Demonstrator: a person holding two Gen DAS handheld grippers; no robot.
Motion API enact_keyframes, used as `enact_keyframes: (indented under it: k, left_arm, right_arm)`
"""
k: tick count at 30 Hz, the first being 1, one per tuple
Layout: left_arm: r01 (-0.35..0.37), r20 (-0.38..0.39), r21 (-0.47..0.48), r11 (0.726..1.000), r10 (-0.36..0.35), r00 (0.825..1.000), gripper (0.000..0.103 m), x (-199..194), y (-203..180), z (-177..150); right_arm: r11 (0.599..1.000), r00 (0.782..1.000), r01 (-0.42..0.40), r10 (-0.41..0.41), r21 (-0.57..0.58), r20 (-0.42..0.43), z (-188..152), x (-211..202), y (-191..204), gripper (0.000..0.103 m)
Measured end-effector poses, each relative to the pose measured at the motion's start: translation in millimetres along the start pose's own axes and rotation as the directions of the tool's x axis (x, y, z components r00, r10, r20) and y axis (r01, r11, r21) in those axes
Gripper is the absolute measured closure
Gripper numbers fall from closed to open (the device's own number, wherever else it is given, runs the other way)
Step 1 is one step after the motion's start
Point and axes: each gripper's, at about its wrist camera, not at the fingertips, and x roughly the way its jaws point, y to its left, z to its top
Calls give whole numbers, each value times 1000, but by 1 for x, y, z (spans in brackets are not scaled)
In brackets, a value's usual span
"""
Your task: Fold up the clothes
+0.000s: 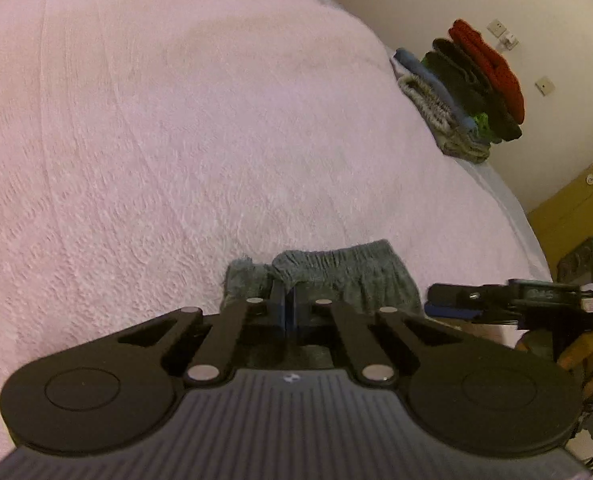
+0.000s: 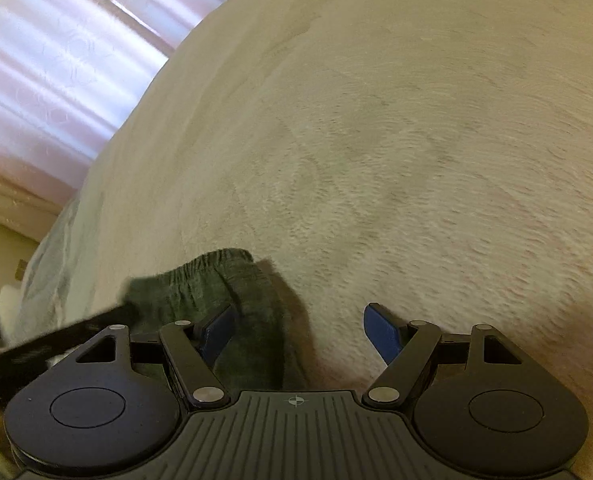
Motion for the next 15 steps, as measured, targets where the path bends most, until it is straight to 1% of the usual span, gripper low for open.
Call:
enact_keyframes:
  k: [4,5,7,9,10,12,13,15]
  left_arm:
    - [-42,103,68,997,34,994,103,-36,-16,-1]
    - [-63,118,86,994,52,992,103,-42,-19,-3]
    - [-114,116,105,988,102,988,103,-38,-15,-7]
    - [-130,76,84,988,124,989,103,-20,-1,-10]
    - [-132,52,65,989,129,990,100,-7,8,-13]
    - [-131,28,43,990,130,991,95,5,20,-17]
    - [-125,32,17,992,125,992,91,3,23,-18]
    - [-101,63,-62,993,104,993,85,-11,30,-22]
  right_arm:
    - [998,1000,20,-20,-60,3,1,7,12,28]
    - [996,999,37,-37,-81,7,2,11,16,28]
    - [990,997,72,-71,-121,18,2,19,23,28]
    - [980,994,110,-106,-164,35,1,23,31,28]
    - [976,992,126,-120,-180,44,0,25,34,28]
    - [977,991,126,-118,-173,58,-2,18,33,28]
    - [978,991,126,-117,-168,66,-2,14,32,28]
    - [980,989,128,-115,-155,90,-6,-1,29,28]
